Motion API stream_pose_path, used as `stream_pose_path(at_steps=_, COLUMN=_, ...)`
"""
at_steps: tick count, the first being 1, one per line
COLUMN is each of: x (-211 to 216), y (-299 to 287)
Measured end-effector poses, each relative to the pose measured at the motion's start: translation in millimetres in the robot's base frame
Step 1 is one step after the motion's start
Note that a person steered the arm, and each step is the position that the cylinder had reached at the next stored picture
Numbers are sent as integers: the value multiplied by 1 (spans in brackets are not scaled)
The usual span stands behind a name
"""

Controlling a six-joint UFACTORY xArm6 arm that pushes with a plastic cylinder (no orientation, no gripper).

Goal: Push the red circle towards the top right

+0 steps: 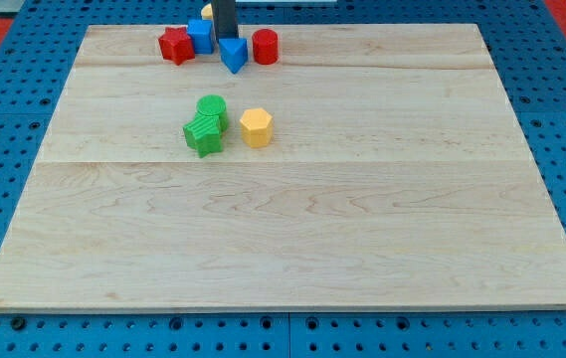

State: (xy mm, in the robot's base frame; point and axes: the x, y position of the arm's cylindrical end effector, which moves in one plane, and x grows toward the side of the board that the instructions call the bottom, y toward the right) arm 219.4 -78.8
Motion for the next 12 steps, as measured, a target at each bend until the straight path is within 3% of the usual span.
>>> stream_pose_path(at_steps=4, x=11, y=36)
stream_pose_path(at_steps=7, x=25, y=106)
stream_pose_path(at_steps=12, x=11, y=137)
